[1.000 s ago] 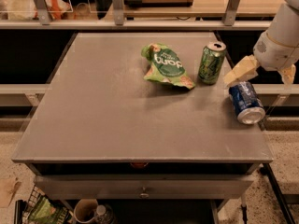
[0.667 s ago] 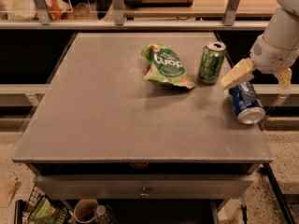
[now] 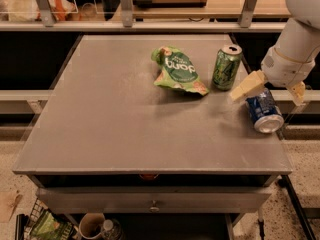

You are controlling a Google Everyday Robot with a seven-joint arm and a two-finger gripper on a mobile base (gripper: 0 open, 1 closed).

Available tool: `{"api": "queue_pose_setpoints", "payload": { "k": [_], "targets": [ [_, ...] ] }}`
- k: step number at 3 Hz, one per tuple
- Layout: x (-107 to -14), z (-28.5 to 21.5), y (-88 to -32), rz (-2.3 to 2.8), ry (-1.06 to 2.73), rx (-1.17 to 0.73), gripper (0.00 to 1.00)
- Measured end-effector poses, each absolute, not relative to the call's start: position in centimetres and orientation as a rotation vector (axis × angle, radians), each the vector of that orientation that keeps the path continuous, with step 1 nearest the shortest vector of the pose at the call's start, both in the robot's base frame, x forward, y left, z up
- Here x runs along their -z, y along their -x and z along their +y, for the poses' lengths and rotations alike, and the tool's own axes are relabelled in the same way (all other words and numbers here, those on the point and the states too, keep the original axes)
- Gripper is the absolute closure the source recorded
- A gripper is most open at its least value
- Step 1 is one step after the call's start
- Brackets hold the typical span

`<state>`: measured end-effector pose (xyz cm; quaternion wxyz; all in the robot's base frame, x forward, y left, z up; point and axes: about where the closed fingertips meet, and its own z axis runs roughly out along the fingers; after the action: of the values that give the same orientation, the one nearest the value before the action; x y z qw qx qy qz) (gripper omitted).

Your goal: Place pepsi can upright

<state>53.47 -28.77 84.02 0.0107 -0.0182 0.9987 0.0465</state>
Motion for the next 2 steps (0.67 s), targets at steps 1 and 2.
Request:
{"api": "queue_pose_setpoints", "payload": {
  "k": [1, 2],
  "targets": [
    [-83.54, -28.3, -53.08, 3.124, 0.071, -0.144, 0.18],
    [-83.35, -28.05, -52.73, 3.127, 0.106, -0.122, 0.41]
  ]
}}
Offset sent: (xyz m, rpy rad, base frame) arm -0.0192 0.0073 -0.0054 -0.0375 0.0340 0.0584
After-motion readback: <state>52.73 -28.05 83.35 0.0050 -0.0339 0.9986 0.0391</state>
